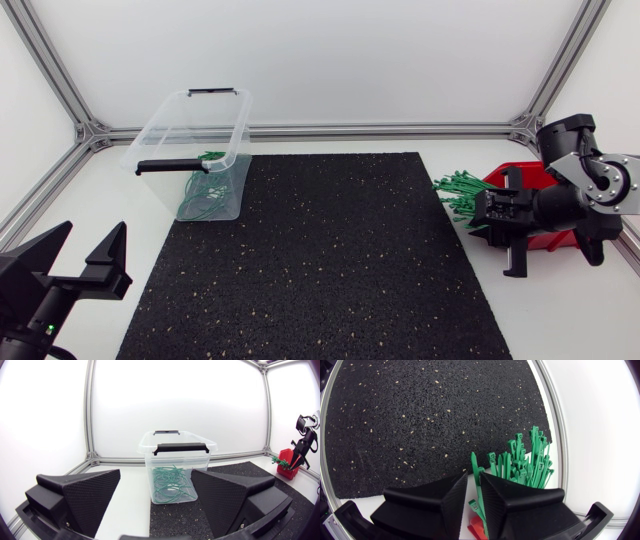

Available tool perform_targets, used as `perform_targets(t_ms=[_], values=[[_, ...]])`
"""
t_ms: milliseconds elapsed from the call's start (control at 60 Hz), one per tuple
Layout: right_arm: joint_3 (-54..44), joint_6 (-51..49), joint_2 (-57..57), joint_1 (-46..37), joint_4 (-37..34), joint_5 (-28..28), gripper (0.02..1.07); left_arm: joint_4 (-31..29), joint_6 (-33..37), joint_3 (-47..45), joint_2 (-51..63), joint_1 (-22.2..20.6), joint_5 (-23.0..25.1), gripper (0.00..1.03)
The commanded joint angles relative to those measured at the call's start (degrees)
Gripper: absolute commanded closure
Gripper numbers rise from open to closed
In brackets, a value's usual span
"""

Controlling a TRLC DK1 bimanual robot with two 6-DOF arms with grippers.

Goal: Take a green cable tie from the red box, thread the tail through the head to close it, then place it in the transparent bin on the left.

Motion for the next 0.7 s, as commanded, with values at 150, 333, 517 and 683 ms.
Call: perform_targets(t_ms=[150, 333, 517, 683], values=[[-0.3, -1.1, -0.1, -0.1, -0.2, 0.4, 0.87, -1.1, -0.4, -2.2, 0.4, -0.7, 0.2, 0.04], [1.3, -0.8, -0.7, -0.1, -2.3, 0.2, 0.89, -1.1, -0.4, -2.2, 0.4, -0.6, 0.2, 0.04], [3.0, 0.0, -1.0, -0.2, -4.5, 0.1, 0.93, -1.1, -0.4, -2.2, 0.4, -0.6, 0.2, 0.04], [4.4, 0.8, -0.4, -0.4, -5.5, 0.0, 0.95, -1.1, -0.4, -2.2, 0.4, -0.6, 0.2, 0.04]])
